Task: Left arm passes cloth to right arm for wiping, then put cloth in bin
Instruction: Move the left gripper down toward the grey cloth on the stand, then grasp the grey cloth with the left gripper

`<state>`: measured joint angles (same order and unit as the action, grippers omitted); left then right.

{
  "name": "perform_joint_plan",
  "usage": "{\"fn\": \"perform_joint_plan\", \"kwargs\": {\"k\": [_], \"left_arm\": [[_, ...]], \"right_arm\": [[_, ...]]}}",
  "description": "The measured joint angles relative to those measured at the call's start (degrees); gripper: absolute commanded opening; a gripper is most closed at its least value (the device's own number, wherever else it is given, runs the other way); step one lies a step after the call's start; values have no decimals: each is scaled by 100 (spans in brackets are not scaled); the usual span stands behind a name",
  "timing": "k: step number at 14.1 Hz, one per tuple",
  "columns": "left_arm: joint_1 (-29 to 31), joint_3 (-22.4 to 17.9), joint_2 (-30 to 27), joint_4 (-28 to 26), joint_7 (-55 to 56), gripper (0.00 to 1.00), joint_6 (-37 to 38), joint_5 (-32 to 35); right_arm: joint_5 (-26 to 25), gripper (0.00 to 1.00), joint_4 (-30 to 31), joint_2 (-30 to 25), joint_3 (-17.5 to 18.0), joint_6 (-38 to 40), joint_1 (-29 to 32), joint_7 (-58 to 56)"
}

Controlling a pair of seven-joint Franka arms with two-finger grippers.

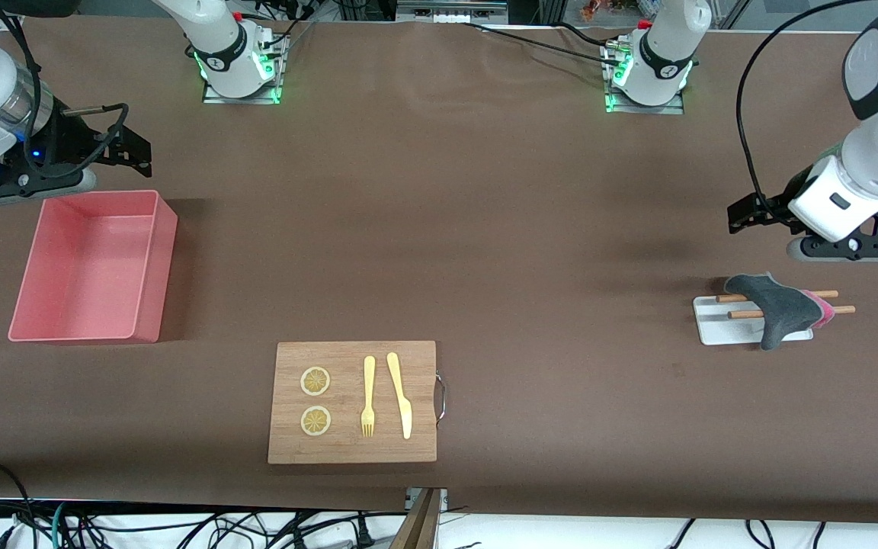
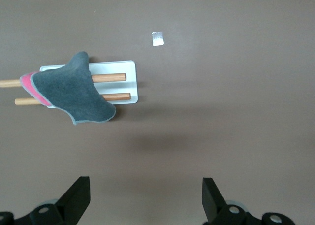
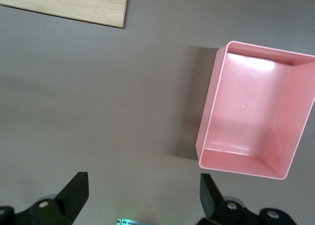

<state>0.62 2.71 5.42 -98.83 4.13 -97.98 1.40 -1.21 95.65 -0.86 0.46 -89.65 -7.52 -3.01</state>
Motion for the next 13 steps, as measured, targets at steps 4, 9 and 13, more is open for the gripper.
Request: {"fn": "perform_joint_plan", "kwargs": {"k": [4, 9, 13], "left_arm": [[688, -31, 603, 331, -18, 100, -9, 0], [1322, -33, 1075, 558, -34, 100, -9, -526], [1658, -29, 1129, 565, -447, 100, -4, -917]], "right_arm": [[1, 100, -2, 0, 1, 1, 1, 0], [1, 100, -2, 0, 1, 2, 1, 0], [2, 100, -3, 0, 1, 3, 1, 0]]}}
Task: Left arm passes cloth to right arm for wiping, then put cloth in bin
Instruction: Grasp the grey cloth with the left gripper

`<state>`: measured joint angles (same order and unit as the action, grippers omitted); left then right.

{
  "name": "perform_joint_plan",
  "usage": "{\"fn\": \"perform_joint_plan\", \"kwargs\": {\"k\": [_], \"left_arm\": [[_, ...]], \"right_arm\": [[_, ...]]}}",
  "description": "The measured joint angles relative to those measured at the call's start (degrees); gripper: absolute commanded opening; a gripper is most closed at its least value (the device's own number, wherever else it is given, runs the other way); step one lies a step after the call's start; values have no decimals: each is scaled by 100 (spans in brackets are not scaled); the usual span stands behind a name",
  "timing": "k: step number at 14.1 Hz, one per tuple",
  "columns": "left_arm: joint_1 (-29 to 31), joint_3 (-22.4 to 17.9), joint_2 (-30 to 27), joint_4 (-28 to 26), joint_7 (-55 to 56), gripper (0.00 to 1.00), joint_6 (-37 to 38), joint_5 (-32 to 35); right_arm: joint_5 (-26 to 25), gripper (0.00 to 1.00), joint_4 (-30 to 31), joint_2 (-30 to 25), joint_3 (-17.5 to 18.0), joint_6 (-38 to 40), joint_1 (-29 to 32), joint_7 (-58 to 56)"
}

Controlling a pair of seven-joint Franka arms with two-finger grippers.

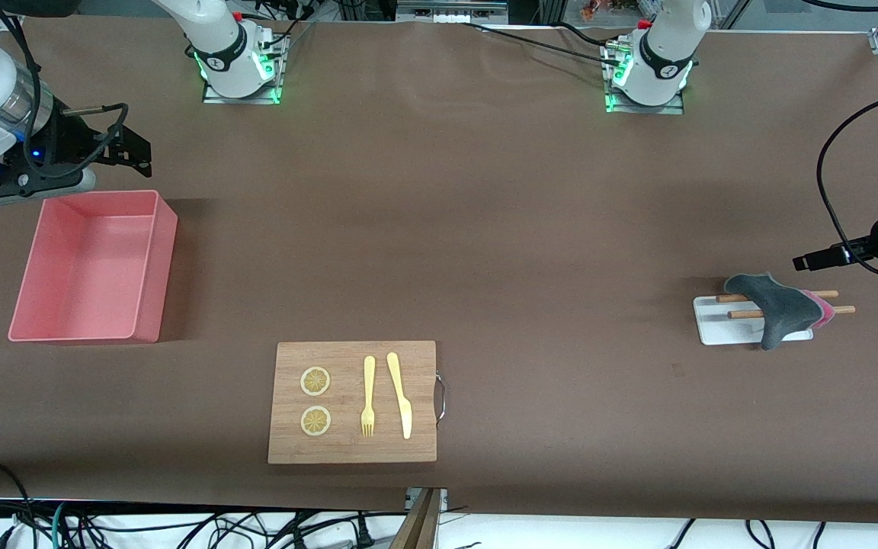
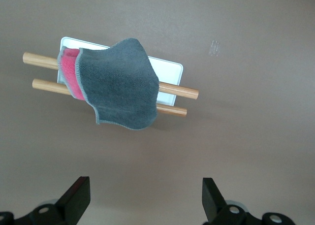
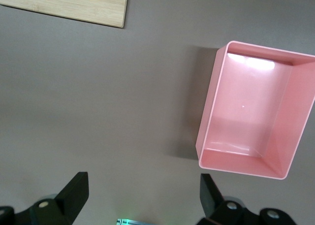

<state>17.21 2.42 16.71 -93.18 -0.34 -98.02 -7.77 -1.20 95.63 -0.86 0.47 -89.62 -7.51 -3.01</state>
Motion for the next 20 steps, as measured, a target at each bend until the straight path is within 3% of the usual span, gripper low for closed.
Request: {"fn": "perform_joint_plan", "kwargs": {"k": [2, 4, 5, 6, 7, 15, 20], "left_arm": [[151, -1, 147, 6, -495, 95, -191, -145], [208, -1, 336, 100, -959, 75, -659, -90], [214, -1, 440, 175, -1119, 57, -753, 6], [217, -1, 552, 225, -1215, 55, -777, 75], [215, 8, 670, 257, -1283, 63, -791, 95], [57, 61, 1630, 1227, -1451, 58, -866, 116], [-408, 117, 1631, 1235, -1111, 54, -816, 1162]], "right_arm": [[0, 100, 0, 0, 0, 0, 0, 0], [0, 100, -1, 0, 0, 0, 0, 0], [0, 100, -2, 0, 0, 0, 0, 0], [0, 100, -2, 0, 0, 0, 0, 0], [1, 100, -3, 0, 0, 0, 0, 0], [1, 100, -4, 0, 0, 1, 1, 0], [1, 100, -6, 0, 0, 0, 1, 0]]}}
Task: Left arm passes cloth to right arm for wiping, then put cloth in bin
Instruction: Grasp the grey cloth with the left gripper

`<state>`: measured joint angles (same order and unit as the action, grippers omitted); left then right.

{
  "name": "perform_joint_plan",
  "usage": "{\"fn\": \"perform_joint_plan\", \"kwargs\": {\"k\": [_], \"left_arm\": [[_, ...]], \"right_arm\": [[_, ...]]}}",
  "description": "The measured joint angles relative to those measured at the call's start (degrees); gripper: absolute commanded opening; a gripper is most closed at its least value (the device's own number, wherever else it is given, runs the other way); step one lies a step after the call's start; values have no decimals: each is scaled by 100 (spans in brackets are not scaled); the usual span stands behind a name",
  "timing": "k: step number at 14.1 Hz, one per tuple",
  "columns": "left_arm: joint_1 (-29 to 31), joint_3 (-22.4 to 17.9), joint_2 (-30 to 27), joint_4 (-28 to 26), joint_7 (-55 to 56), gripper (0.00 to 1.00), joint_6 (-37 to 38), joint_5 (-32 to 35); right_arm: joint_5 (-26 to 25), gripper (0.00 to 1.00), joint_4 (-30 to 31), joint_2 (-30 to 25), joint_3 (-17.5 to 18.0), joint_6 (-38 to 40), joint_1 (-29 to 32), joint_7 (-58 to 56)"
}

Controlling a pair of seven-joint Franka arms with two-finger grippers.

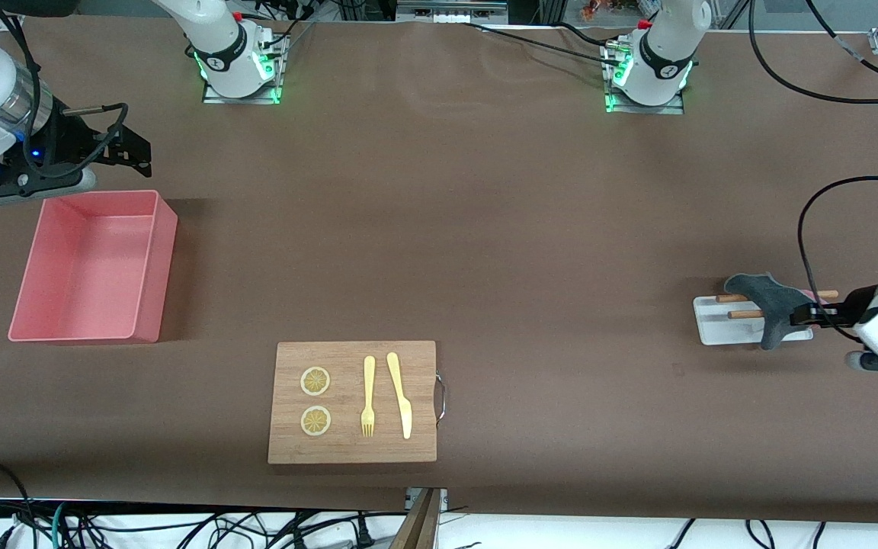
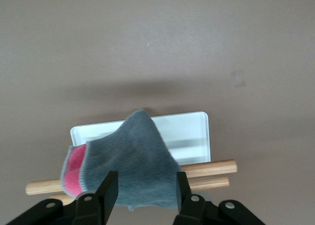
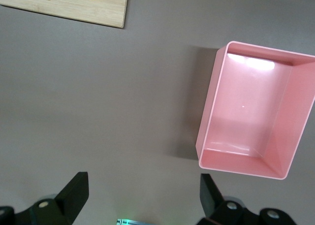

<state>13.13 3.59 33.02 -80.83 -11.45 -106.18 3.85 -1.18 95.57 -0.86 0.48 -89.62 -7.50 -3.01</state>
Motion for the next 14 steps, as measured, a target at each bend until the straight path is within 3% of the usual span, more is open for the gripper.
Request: {"fn": "perform_joint_plan", "kwargs": {"k": [4, 14], "left_arm": [[-190, -3, 89, -72, 175, 48, 18, 310], [-114, -35, 153, -348, 211, 46, 33, 314]], "right_arm": [[0, 100, -1, 0, 0, 0, 0, 0], [1, 100, -3, 0, 0, 0, 0, 0]]}}
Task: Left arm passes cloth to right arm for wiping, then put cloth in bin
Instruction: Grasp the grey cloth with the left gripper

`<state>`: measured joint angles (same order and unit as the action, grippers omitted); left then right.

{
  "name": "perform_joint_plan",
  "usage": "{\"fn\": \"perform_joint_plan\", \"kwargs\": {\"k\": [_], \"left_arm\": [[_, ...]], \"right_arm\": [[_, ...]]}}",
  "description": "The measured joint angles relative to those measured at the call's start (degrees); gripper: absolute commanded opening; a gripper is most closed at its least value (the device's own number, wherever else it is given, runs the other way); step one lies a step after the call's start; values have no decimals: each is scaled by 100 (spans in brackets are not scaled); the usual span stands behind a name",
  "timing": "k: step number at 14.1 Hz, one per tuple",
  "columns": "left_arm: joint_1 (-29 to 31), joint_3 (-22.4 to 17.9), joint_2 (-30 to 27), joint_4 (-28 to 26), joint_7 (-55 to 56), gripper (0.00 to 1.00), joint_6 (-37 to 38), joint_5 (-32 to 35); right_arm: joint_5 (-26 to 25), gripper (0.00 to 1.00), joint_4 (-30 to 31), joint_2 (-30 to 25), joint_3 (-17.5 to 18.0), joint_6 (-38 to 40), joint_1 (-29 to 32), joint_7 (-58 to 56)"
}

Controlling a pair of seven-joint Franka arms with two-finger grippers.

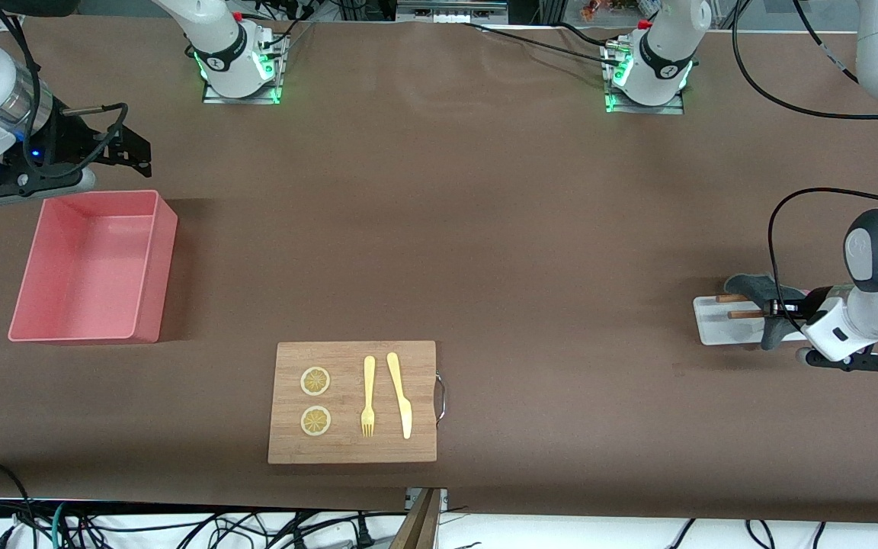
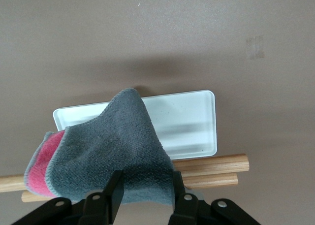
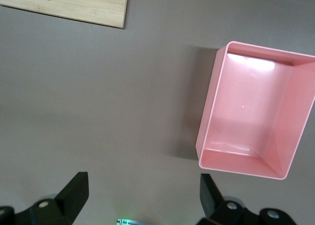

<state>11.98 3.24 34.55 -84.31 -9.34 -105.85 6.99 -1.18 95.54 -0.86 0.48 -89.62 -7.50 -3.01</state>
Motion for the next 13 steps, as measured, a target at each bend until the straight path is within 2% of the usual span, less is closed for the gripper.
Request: {"fn": "perform_joint_plan", "kwargs": {"k": [13], "left_arm": [[9, 18, 20, 6, 0, 44, 1, -178]], "right_arm": [[8, 100, -2, 0, 0, 0, 0, 0]]}}
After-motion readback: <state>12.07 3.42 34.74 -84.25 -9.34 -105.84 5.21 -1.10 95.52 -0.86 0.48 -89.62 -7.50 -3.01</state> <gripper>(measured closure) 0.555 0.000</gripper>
